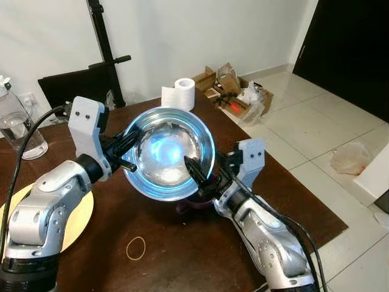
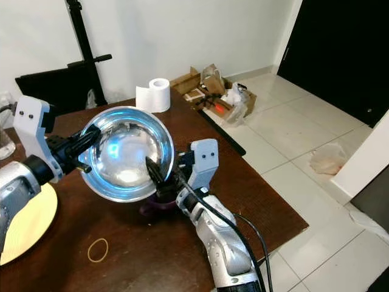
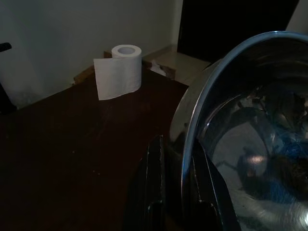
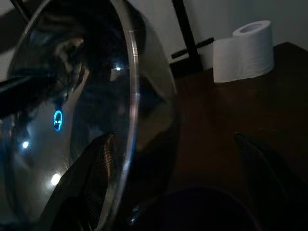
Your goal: Setting the table
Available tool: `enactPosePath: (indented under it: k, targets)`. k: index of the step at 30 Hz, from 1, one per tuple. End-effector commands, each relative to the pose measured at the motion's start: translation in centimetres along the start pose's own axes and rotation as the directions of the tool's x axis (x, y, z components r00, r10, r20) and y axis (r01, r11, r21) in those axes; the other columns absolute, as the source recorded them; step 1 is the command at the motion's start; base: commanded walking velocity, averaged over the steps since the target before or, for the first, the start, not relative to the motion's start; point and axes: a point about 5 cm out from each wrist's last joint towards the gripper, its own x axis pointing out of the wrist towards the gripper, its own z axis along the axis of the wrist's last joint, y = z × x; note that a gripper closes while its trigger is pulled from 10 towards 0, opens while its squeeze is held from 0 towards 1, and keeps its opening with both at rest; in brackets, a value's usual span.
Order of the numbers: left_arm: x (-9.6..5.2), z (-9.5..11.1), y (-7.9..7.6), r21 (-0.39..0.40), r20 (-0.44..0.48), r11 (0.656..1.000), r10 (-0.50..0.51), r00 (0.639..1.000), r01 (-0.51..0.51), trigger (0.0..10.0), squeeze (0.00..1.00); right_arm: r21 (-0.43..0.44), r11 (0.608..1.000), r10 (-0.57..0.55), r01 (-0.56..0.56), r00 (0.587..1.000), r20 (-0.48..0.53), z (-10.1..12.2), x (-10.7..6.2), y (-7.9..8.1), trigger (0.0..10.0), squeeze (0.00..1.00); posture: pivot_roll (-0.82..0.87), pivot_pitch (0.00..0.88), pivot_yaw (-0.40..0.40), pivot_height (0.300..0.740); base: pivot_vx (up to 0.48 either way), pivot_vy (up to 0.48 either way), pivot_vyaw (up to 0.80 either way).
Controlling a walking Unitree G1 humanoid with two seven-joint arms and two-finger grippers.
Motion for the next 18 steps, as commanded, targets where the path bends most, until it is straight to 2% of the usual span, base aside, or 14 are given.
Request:
enactPosePath:
  k: [1,2,3,4,18]
  targets:
    - [0.2,0.2,-1.7,-0.018,0.016,0.995,-0.102,0.995,0.102,10.0,0.0,0.018,1.0,0.019,-0.019,1.0,0.004,0.0,0.4,0.4,9.3,0.0,0.04,0.127,0.091,0.74,0.0,0.0,0.0]
    - [0.2,0.3,-1.7,-0.014,0.02,0.995,-0.101,0.995,0.101,10.0,0.0,0.014,1.0,0.025,-0.025,1.0,0.0,-0.1,0.4,0.4,4.2,0.0,0.04,0.126,0.091,0.74,0.0,0.0,0.0]
    - [0.3,0.3,-1.7,-0.011,0.022,0.995,-0.1,0.995,0.1,10.0,0.0,0.011,1.0,0.027,-0.027,1.0,-0.002,-0.1,0.4,0.5,3.6,0.0,0.04,0.126,0.091,0.74,0.0,0.0,0.0]
    - [0.3,0.4,-1.7,-0.009,0.028,0.995,-0.099,0.995,0.1,10.0,0.0,0.01,1.0,0.028,-0.028,1.0,-0.005,-0.2,0.4,0.5,0.2,0.0,0.04,0.126,0.091,0.74,0.0,0.0,0.0]
    - [0.4,1.0,-3.1,0.037,0.093,0.991,-0.134,0.987,0.131,10.0,0.0,0.008,1.0,0.021,-0.021,1.0,-0.01,-0.6,0.3,0.2,0.0,0.0,0.04,0.117,0.091,0.74,0.0,0.0,0.0]
